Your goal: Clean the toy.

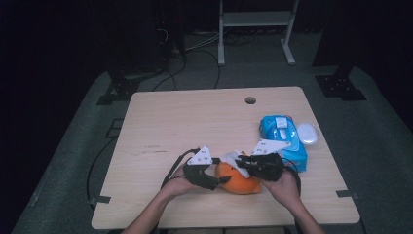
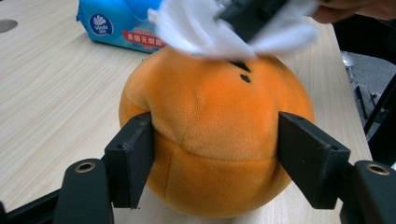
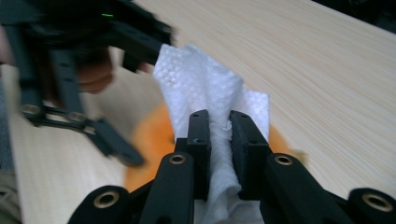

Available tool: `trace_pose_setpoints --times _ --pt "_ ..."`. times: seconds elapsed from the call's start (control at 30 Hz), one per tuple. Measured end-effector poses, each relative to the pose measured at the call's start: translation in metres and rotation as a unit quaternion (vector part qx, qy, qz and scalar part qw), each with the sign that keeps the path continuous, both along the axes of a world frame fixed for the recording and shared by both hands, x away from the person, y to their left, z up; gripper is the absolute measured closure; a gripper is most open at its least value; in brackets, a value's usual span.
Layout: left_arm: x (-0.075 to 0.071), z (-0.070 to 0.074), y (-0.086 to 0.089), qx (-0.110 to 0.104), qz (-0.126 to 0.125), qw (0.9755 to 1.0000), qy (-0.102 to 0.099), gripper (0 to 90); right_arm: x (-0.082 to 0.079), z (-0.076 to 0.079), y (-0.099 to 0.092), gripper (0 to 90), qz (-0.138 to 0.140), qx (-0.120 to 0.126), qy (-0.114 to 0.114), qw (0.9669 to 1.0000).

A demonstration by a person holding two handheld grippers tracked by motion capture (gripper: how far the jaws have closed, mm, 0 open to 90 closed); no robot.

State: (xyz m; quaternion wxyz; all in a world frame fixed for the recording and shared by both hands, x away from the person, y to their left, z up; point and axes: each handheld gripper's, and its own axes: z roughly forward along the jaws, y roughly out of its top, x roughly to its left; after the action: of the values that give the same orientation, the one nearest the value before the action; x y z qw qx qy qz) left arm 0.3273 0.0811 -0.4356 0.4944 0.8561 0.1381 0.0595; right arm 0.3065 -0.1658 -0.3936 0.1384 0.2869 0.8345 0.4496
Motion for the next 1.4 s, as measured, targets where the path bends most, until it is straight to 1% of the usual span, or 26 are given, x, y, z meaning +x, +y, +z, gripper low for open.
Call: trace_pose_setpoints --times 0.07,0.1,0.13,0.17,0.2,0.23,0.27,0.4,0.47,0.57,0.6,0.63,0.73,0.77,0.8,0.87,0.93,0.97,1.03,1.13,1.2,1.27,1.3,1.33,1.37,1.4 --pt "0.001 0.000 0.001 -0.003 0.000 1.0000 0.002 27.8 0.003 -0.002 -0.006 78.0 -0.009 0.002 0.006 0.9999" --pt "0.001 0.000 0.001 -0.007 0.000 0.9999 0.009 27.8 0.006 -0.005 -0.011 77.9 -0.014 0.006 0.014 0.9998" --pt "0.002 0.001 0.001 -0.012 0.000 0.9998 0.016 22.2 0.008 -0.009 -0.016 77.9 -0.014 0.017 0.032 0.9992" --pt "0.003 0.002 0.001 -0.017 0.002 0.9996 0.022 22.2 0.008 -0.009 -0.016 77.9 -0.014 0.017 0.032 0.9992" --pt "0.004 0.005 0.002 -0.041 0.003 0.9984 0.039 18.8 0.005 -0.010 -0.014 77.9 -0.009 0.015 0.033 0.9993" --pt "0.004 0.005 0.002 -0.041 0.003 0.9984 0.039 18.8 0.005 -0.010 -0.014 77.9 -0.009 0.015 0.033 0.9993" --pt "0.005 0.006 0.003 -0.049 0.005 0.9979 0.043 19.5 0.001 -0.012 -0.009 78.0 0.007 0.019 0.043 0.9989" --pt "0.004 0.002 0.003 -0.035 0.003 0.9986 0.041 27.4 -0.004 -0.012 -0.001 78.0 0.027 0.008 0.041 0.9988" --pt "0.001 0.001 0.001 -0.024 -0.005 0.9993 0.028 29.2 -0.002 -0.006 -0.001 77.9 0.024 0.010 0.034 0.9991" --pt "-0.002 0.000 -0.001 -0.019 -0.019 0.9994 0.021 29.9 0.005 -0.004 -0.005 77.7 -0.001 0.009 0.024 0.9997" --pt "-0.002 0.000 -0.001 -0.019 -0.019 0.9994 0.021 29.8 0.005 -0.004 -0.005 77.7 -0.001 0.009 0.024 0.9997" --pt "-0.001 0.000 0.000 -0.018 -0.020 0.9994 0.022 29.5 0.012 -0.008 -0.010 77.6 -0.009 0.014 0.034 0.9993" --pt "0.001 0.001 0.001 -0.022 -0.020 0.9990 0.032 26.5 0.014 -0.012 -0.011 77.7 -0.006 0.016 0.047 0.9987" --pt "0.002 0.001 0.002 -0.024 -0.020 0.9988 0.038 23.8 0.013 -0.012 -0.010 77.7 -0.005 0.014 0.046 0.9989" --pt "0.004 0.003 0.003 -0.033 -0.015 0.9980 0.053 16.8 0.008 -0.012 -0.007 77.7 -0.003 0.006 0.040 0.9992" --pt "0.005 0.004 0.003 -0.041 -0.007 0.9967 0.070 11.5 0.002 -0.011 -0.006 77.7 0.007 0.004 0.038 0.9992" --pt "0.005 0.004 0.003 -0.043 -0.007 0.9960 0.078 10.0 -0.001 -0.011 -0.006 77.8 0.010 0.003 0.039 0.9992" --pt "0.005 0.003 0.003 -0.046 -0.007 0.9947 0.091 9.4 -0.009 -0.011 -0.006 77.8 0.017 0.000 0.036 0.9992" --pt "0.003 0.002 0.001 -0.041 -0.013 0.9938 0.103 8.1 -0.016 -0.011 -0.008 77.9 0.022 0.001 0.037 0.9991" --pt "0.000 0.000 -0.004 -0.034 -0.024 0.9930 0.110 7.6 -0.024 -0.013 -0.010 78.1 0.024 0.008 0.041 0.9988" --pt "-0.004 -0.002 -0.012 -0.022 -0.037 0.9927 0.112 5.0 -0.036 -0.017 -0.014 78.1 0.028 0.011 0.042 0.9987" --pt "-0.005 -0.002 -0.014 -0.021 -0.041 0.9928 0.111 5.0 -0.039 -0.017 -0.015 78.1 0.026 0.010 0.041 0.9988" --pt "-0.007 -0.002 -0.014 -0.017 -0.049 0.9938 0.099 10.7 -0.043 -0.017 -0.017 78.1 0.026 0.011 0.042 0.9987" --pt "-0.007 -0.002 -0.014 -0.017 -0.049 0.9938 0.099 15.1 -0.043 -0.017 -0.017 78.1 0.026 0.011 0.042 0.9987" --pt "-0.009 -0.001 -0.013 -0.015 -0.048 0.9948 0.088 15.1 -0.043 -0.017 -0.018 78.1 0.026 0.013 0.043 0.9986" --pt "-0.009 -0.001 -0.012 -0.014 -0.050 0.9954 0.080 23.7 -0.043 -0.016 -0.018 78.0 0.028 0.014 0.043 0.9986"
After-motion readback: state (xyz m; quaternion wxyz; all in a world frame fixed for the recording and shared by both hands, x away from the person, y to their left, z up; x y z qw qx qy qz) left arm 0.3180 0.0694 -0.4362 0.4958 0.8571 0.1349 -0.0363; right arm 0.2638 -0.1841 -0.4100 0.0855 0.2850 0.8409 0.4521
